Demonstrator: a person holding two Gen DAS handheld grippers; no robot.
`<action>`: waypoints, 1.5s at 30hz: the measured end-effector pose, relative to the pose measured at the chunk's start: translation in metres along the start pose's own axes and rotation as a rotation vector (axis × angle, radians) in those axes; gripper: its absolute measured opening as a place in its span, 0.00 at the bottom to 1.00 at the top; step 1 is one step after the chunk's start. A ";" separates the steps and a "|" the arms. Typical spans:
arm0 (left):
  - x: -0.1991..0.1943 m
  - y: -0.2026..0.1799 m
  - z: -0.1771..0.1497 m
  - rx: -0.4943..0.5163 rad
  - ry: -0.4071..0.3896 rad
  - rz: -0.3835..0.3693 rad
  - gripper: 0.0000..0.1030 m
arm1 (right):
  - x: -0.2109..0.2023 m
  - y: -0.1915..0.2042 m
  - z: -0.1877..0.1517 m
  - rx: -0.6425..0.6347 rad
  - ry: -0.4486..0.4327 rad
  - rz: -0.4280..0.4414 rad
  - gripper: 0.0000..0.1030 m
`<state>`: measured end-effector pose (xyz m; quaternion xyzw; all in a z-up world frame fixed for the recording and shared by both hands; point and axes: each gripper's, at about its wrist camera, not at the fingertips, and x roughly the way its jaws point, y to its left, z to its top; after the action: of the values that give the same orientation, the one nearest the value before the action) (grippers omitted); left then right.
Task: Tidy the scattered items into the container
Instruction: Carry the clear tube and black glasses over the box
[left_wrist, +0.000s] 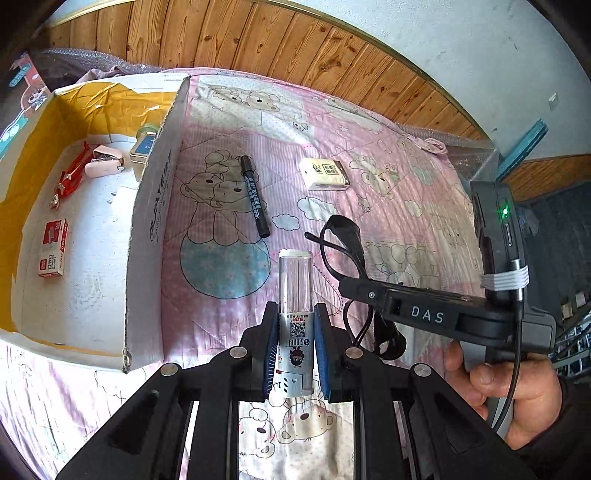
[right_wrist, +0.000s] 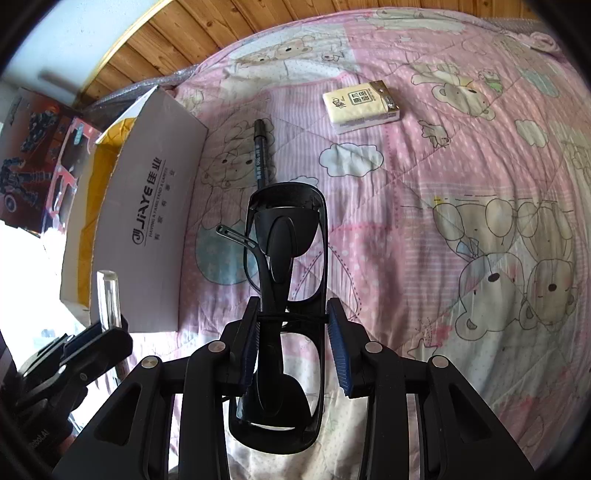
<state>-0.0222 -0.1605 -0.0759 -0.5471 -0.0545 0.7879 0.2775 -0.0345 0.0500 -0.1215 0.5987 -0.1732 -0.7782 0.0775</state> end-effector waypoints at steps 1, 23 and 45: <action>-0.003 0.000 0.000 -0.002 -0.005 -0.002 0.19 | -0.003 0.002 -0.003 -0.003 -0.003 0.000 0.35; -0.060 -0.004 -0.025 0.056 -0.073 0.075 0.19 | -0.039 0.041 -0.065 -0.063 -0.046 0.013 0.35; -0.111 0.028 -0.044 -0.020 -0.159 0.059 0.19 | -0.078 0.113 -0.093 -0.287 -0.095 -0.001 0.35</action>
<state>0.0345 -0.2484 -0.0121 -0.4867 -0.0681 0.8361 0.2437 0.0660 -0.0458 -0.0308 0.5439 -0.0633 -0.8225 0.1535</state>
